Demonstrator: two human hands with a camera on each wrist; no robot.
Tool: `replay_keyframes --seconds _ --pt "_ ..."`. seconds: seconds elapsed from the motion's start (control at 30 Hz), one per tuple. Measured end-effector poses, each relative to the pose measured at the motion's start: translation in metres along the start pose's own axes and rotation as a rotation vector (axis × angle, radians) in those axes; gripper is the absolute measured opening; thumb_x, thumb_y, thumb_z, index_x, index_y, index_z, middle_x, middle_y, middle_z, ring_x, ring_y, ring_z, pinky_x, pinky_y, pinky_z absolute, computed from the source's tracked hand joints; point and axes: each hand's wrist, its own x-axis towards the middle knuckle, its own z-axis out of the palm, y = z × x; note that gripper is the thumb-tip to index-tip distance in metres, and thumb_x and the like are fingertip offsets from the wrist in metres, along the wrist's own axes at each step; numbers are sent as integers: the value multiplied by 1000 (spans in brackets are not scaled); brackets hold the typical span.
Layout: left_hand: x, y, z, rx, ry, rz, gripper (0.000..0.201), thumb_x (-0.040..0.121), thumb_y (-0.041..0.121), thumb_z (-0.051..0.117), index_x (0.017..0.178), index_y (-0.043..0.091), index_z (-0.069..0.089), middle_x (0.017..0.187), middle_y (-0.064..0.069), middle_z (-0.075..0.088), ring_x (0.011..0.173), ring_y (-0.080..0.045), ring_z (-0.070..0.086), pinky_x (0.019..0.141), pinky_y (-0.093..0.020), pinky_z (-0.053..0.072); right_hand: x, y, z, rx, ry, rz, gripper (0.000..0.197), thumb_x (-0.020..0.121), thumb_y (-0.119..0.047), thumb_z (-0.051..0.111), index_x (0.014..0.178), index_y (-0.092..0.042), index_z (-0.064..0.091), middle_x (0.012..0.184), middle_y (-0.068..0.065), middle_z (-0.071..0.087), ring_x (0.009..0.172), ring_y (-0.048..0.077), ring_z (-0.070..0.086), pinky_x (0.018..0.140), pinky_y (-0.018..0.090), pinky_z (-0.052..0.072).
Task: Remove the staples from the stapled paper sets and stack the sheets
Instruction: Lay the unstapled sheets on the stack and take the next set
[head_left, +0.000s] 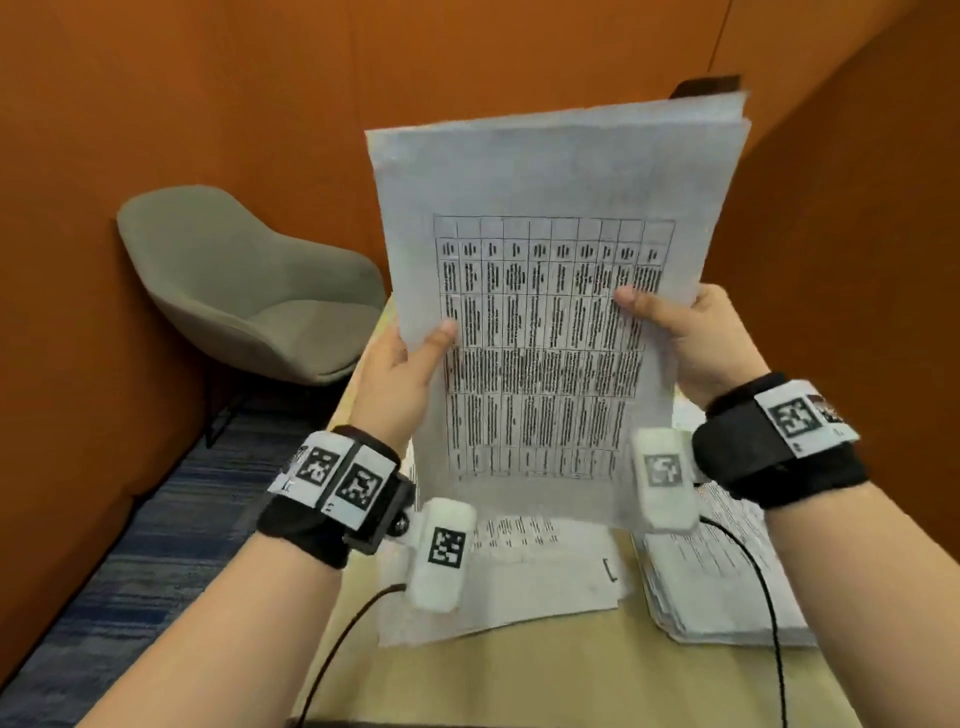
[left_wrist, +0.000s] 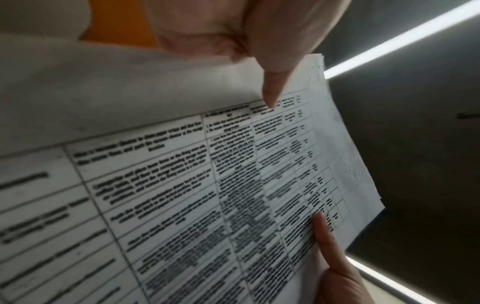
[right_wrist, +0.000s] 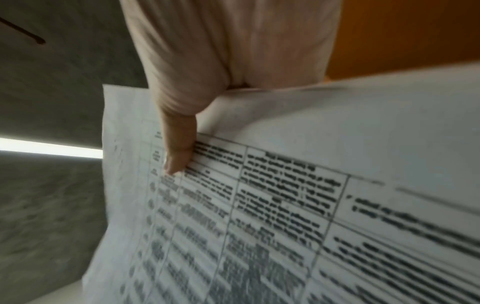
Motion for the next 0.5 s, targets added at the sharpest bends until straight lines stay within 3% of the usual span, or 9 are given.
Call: replay_keyframes --seconds 0.07,0.1,0.2,0.27,0.33,0.43,0.5 --pt "9 11 4 47 19 61 29 95 10 48 124 9 52 110 5 63 97 2 60 88 -10 46 -3 6 9 106 56 10 52 66 -22 69 114 -3 58 94 -2 74 91 15 69 73 28 56" --pt "13 15 5 69 26 95 28 95 11 48 123 10 53 111 3 64 99 -1 59 89 -13 46 -5 6 12 139 84 6 60 67 -22 68 121 -1 54 97 0 73 93 17 69 73 29 56" --pt "16 24 2 39 45 148 12 91 20 57 102 24 61 104 6 67 101 -11 62 94 -32 48 -8 2 17 181 108 -41 62 70 -26 65 125 0 51 107 5 70 97 20 68 74 31 57" --pt "12 23 -3 7 62 163 12 84 26 64 96 29 63 103 3 69 103 -18 64 93 -39 49 -13 2 20 172 62 -63 48 73 -23 62 117 -7 55 103 3 71 95 20 68 76 33 57" --pt "7 16 -9 21 101 159 14 84 22 66 95 29 63 100 5 70 100 -16 65 92 -39 49 -16 5 24 150 -7 -56 36 77 -13 57 114 -15 55 98 -1 71 90 17 69 74 33 58" --pt "4 3 -15 81 140 146 18 83 15 66 92 31 61 92 14 68 93 -7 65 87 -30 49 -13 2 29 203 -159 -138 59 77 6 60 122 -30 47 105 -2 62 90 11 66 72 30 56" --pt "6 3 -16 99 146 139 18 84 14 65 93 29 61 91 14 67 92 -5 64 85 -27 50 -7 -6 31 244 -269 -224 68 76 7 61 124 -39 47 108 -2 58 92 13 64 75 32 56"
